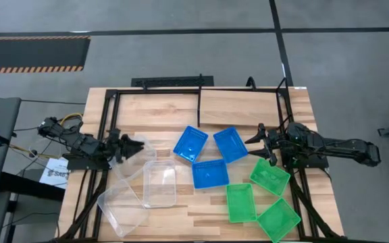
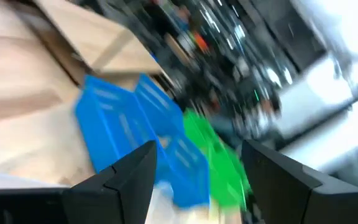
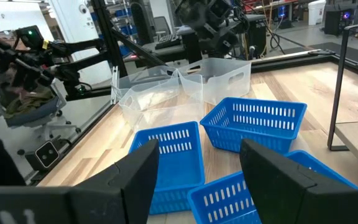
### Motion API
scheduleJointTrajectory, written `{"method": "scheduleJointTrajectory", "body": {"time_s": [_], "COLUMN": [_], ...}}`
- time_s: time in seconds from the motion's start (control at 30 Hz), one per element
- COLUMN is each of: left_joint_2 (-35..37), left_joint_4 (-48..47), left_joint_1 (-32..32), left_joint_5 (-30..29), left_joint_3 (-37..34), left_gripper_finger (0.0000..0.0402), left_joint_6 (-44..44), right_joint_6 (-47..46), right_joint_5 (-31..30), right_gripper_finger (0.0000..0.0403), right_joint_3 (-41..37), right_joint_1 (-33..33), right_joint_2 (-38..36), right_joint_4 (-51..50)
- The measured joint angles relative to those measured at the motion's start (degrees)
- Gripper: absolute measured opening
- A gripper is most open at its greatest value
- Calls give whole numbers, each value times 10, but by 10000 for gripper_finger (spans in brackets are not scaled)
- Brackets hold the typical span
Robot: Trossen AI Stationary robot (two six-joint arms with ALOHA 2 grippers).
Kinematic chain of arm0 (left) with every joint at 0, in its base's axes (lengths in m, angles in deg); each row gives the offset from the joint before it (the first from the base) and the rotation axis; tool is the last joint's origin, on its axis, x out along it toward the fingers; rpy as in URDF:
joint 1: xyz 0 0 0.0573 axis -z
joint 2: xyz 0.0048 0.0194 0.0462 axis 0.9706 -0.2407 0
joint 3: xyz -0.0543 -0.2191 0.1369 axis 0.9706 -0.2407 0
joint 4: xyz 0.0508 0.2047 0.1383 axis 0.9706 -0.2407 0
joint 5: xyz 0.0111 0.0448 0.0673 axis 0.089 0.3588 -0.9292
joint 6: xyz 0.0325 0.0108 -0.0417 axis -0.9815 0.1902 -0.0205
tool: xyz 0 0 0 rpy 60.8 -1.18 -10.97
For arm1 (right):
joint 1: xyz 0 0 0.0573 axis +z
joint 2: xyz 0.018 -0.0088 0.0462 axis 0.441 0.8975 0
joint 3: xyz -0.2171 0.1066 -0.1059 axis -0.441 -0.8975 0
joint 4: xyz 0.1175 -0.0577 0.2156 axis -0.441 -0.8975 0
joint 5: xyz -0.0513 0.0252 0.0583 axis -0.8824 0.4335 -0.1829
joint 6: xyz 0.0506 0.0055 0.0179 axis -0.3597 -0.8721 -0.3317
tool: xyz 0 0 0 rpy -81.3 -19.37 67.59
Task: Stack baskets on shelf by color
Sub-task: Put the top right blue bin on the shelf
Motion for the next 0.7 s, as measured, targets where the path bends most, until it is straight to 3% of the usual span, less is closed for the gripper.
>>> {"method": "scheduleJointTrajectory", "body": {"time_s": [0.17, 0.5, 0.7], "left_joint_2": [0, 0, 0], "left_joint_4": [2, -2, 1], "left_joint_1": [0, 0, -2], "left_joint_5": [-101, -106, -163], "left_joint_3": [0, 1, 2], "left_gripper_finger": [224, 224, 224], "left_joint_6": [34, 32, 54], "right_joint_6": [-5, -220, -242], "right_joint_5": [0, -1, -1], "right_gripper_finger": [249, 249, 249], "right_joint_3": [0, 0, 0], "right_joint_1": [0, 0, 0], "right_joint_2": [0, 0, 0], "right_joint_4": [0, 0, 0]}}
